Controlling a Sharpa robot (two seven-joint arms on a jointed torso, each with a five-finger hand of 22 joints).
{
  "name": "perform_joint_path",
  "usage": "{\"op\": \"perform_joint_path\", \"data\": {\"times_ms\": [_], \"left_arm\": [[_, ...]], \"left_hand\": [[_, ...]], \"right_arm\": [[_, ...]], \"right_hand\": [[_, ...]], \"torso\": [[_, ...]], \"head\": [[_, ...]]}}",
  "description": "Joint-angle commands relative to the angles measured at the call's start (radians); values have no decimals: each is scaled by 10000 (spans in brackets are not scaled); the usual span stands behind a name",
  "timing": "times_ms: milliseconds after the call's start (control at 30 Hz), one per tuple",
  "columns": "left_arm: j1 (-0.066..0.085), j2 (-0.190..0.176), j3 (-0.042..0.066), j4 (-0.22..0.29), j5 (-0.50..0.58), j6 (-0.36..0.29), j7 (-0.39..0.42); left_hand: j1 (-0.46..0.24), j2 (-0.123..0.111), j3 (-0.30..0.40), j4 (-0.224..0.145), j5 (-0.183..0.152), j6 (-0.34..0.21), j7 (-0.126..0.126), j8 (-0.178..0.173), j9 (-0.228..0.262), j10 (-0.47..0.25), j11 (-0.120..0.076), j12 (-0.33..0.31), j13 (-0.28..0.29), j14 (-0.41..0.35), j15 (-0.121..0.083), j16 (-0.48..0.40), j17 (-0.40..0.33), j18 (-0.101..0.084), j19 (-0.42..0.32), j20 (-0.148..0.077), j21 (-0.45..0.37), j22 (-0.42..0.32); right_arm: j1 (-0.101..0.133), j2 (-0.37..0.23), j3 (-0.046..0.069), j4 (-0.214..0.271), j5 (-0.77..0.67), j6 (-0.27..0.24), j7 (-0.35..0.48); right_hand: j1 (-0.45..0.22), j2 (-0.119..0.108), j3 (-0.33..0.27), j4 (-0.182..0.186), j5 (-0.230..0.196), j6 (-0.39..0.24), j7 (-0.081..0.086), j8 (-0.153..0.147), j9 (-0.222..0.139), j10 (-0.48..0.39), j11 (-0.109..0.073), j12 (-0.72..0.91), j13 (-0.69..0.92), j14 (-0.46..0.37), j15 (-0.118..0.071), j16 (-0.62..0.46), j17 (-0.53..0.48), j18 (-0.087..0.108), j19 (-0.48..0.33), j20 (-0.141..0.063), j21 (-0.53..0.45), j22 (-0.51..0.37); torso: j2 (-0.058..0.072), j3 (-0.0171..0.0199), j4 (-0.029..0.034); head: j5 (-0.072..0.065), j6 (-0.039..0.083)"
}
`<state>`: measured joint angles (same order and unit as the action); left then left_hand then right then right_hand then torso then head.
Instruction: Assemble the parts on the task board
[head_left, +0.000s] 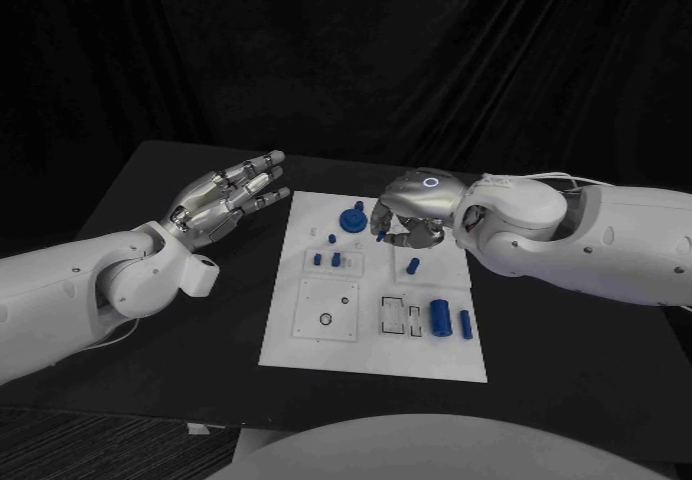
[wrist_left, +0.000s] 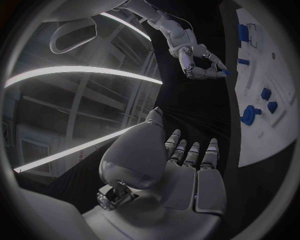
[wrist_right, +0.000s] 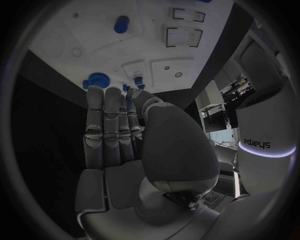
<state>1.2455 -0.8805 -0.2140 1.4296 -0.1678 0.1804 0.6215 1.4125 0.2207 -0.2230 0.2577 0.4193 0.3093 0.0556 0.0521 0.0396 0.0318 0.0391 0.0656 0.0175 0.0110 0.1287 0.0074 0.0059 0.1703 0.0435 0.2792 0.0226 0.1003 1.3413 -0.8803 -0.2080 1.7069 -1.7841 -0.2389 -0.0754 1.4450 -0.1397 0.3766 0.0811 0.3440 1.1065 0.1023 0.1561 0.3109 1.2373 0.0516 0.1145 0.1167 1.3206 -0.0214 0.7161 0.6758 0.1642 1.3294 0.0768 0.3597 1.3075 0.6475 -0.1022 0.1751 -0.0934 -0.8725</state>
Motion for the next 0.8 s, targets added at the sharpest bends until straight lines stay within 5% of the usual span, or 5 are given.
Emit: {"op": "perform_joint_path", "data": {"times_ms": [33, 300, 567, 800], "left_arm": [[-20, 41, 9, 19, 56, 161, 48], [-30, 100, 9, 9, 56, 154, 82], [-67, 133, 10, -1, 56, 126, 179], [-132, 169, 10, -29, 56, 170, 205]], "left_hand": [[68, 1, 6, -9, -23, 26, 64, 59, 10, 30, 70, 46, 12, 14, 22, 52, 3, 99, 16, 72, 53, -14], [32, 30, -14, 53, -60, -11, 95, 59, 3, 25, 129, 56, 11, -8, -22, 32, -7, 90, -17, 62, 29, -84], [25, 46, -78, 186, -132, -69, 144, 89, -1, -20, 211, 72, 4, -101, -336, -62, -53, 72, -242, -131, -111, -488], [29, 50, -78, 189, -130, -83, 150, 89, -3, -26, 213, 67, 2, -106, -347, -68, -56, 71, -257, -146, -119, -519]], "right_arm": [[-168, 359, 4, -57, 2, 717, -51], [-574, 1046, 6, -217, -177, 690, 118], [-895, 1438, 7, -373, -443, 629, 166], [-1086, 1602, 7, -458, -575, 536, 181]], "right_hand": [[-18, 8, 80, -7, 149, 66, 138, -80, -15, -37, 67, -75, -24, 87, -4, -30, 36, 1, 76, 6, -50, 410], [9, -5, 113, -53, 298, 76, 149, -124, -36, -9, 70, -107, -45, 180, -7, 138, 208, -11, 120, 4, 70, 445], [2, -30, 109, -68, 329, 81, 150, -139, -44, 2, 70, -117, -52, 236, -8, 255, 323, -25, 155, 2, 185, 470], [-9, -45, 108, -73, 352, 75, 155, -157, -53, -1, 74, -131, -60, 282, -8, 347, 412, -36, 185, 2, 271, 488]], "torso": [[1, 9, 9], [-5, -6, 30], [9, 12, 27], [17, 24, 3]], "head": [[55, -1], [159, -1], [222, -1], [323, -1]]}}
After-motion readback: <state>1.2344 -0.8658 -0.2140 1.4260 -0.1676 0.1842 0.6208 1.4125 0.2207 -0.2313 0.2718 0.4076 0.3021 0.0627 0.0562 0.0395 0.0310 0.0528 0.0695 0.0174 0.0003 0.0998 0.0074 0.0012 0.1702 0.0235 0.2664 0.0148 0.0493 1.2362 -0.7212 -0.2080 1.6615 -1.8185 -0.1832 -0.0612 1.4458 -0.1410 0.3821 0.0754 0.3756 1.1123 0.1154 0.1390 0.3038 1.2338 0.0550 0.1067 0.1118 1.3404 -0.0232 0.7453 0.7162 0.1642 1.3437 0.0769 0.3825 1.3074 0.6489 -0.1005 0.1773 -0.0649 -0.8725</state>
